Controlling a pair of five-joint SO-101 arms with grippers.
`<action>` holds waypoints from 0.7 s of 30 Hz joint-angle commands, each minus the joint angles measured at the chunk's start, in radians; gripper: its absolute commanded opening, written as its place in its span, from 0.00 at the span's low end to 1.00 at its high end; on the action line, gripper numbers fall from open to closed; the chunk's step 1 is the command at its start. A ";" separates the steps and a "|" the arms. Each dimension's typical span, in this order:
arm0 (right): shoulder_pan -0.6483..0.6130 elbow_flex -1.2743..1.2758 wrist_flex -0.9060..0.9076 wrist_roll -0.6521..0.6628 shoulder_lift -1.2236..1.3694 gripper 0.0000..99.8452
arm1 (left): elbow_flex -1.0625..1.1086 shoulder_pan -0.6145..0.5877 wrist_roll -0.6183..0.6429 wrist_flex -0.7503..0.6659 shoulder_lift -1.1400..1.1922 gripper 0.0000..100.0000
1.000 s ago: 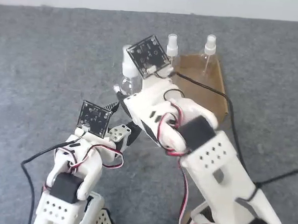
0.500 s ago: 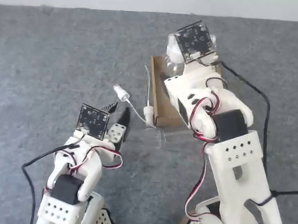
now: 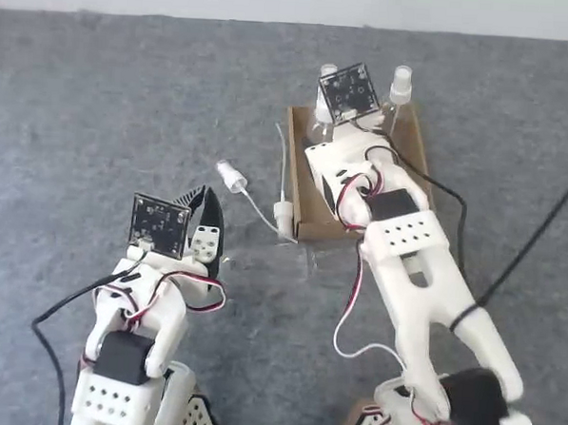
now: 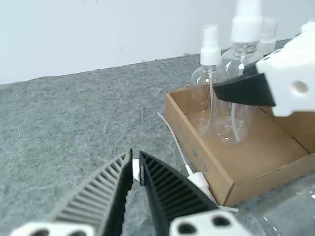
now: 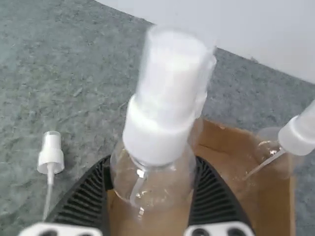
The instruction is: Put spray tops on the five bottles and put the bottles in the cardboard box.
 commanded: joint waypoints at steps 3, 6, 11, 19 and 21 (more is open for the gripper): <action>0.030 0.040 -0.231 -0.106 0.085 0.01 | -0.012 -0.003 0.011 -0.035 0.020 0.01; 0.035 0.052 -0.286 -0.115 0.139 0.01 | -0.012 -0.003 0.011 -0.035 0.018 0.01; 0.035 0.052 -0.297 -0.117 0.202 0.01 | -0.012 -0.003 0.011 -0.035 0.018 0.01; 0.035 0.052 -0.291 -0.117 0.243 0.01 | -0.012 -0.003 0.011 -0.035 0.018 0.01; 0.035 0.052 -0.288 -0.117 0.243 0.01 | -0.012 -0.003 0.011 -0.035 0.018 0.01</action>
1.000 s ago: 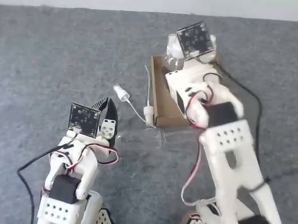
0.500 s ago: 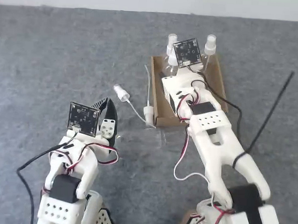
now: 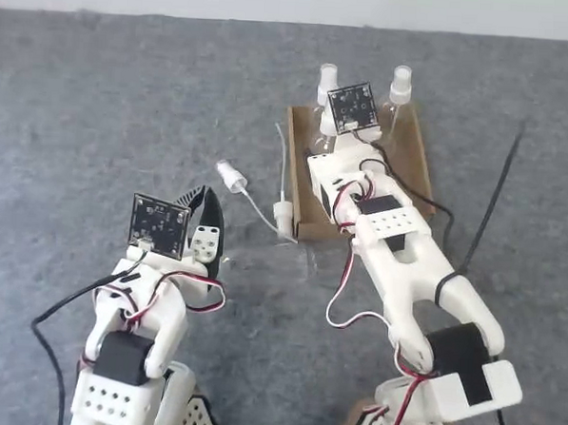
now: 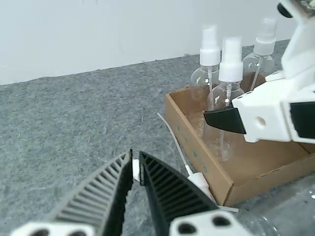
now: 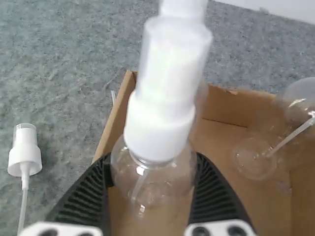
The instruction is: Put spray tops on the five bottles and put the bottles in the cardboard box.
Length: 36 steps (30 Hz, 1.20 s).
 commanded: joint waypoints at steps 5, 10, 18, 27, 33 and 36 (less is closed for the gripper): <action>0.010 0.008 -0.025 -0.011 -0.013 0.01 | -0.012 -0.003 0.011 -0.035 0.018 0.01; 0.005 0.046 -0.030 -0.017 -0.019 0.01 | -0.012 -0.003 0.011 -0.035 0.018 0.01; 0.005 0.052 -0.054 -0.012 -0.013 0.01 | -0.012 -0.003 0.011 -0.035 0.020 0.01; 0.005 0.052 -0.051 -0.009 -0.018 0.01 | -0.012 -0.003 0.011 -0.035 0.021 0.01; 0.005 0.052 -0.051 -0.009 -0.018 0.01 | -0.012 -0.003 0.011 -0.035 0.021 0.01; 0.005 0.052 -0.051 -0.009 -0.018 0.03 | -0.012 -0.003 0.011 -0.035 0.023 0.01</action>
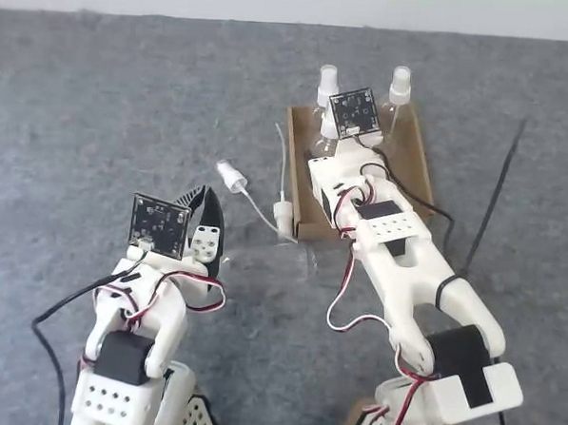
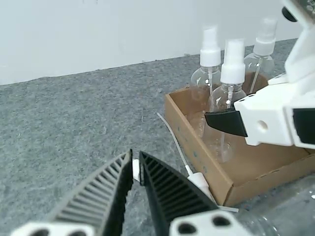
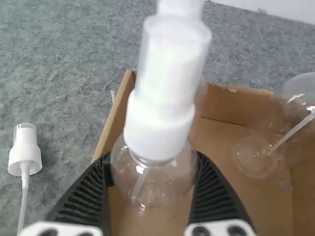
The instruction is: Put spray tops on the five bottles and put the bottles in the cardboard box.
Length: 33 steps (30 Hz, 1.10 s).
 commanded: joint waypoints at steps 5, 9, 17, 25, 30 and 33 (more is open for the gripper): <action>0.004 0.009 -0.005 -0.005 -0.008 0.16 | -0.012 -0.003 0.011 -0.035 0.023 0.01; 0.002 0.009 -0.005 -0.005 -0.008 0.19 | -0.012 -0.003 0.011 -0.035 0.023 0.01; 0.002 0.009 -0.005 -0.005 -0.016 0.19 | -0.012 -0.003 0.011 -0.035 0.023 0.01; -0.001 0.003 -0.005 -0.005 -0.019 0.19 | -0.012 -0.003 0.011 -0.035 0.021 0.01; -0.031 0.000 -0.005 -0.003 -0.019 0.19 | -0.012 -0.003 0.011 -0.035 0.020 0.01; -0.031 0.000 -0.005 -0.003 -0.024 0.19 | -0.012 -0.003 0.011 -0.035 0.020 0.01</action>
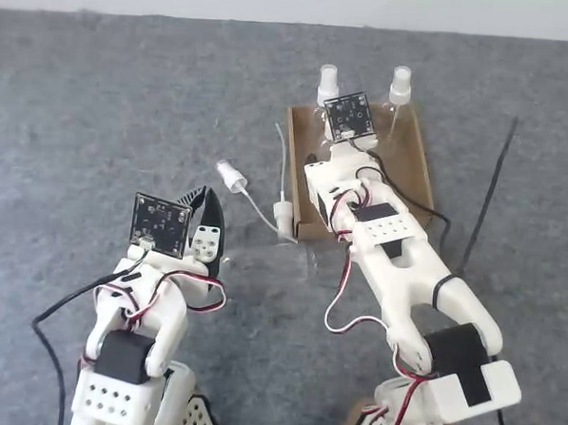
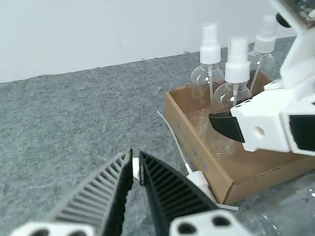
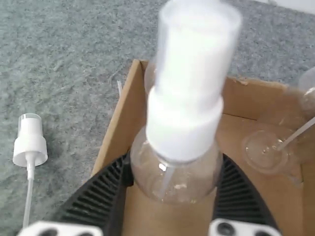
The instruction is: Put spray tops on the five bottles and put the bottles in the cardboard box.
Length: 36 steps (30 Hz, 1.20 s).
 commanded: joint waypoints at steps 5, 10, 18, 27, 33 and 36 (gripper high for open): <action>-0.010 -0.005 -0.002 -0.002 -0.073 0.19 | -0.012 -0.003 0.011 -0.035 0.011 0.01; -0.010 -0.005 0.035 -0.005 -0.085 0.19 | -0.012 -0.003 0.011 -0.035 0.009 0.01; -0.010 -0.005 0.035 -0.003 -0.085 0.19 | -0.012 -0.003 0.011 -0.035 0.011 0.01; -0.012 -0.005 0.036 -0.003 -0.087 0.27 | -0.012 -0.003 0.009 -0.035 0.012 0.01; -0.012 -0.006 0.036 -0.002 -0.091 0.33 | -0.012 -0.003 0.008 -0.035 0.012 0.01; -0.012 -0.011 0.036 -0.002 -0.093 0.33 | -0.012 -0.003 0.008 -0.035 0.012 0.01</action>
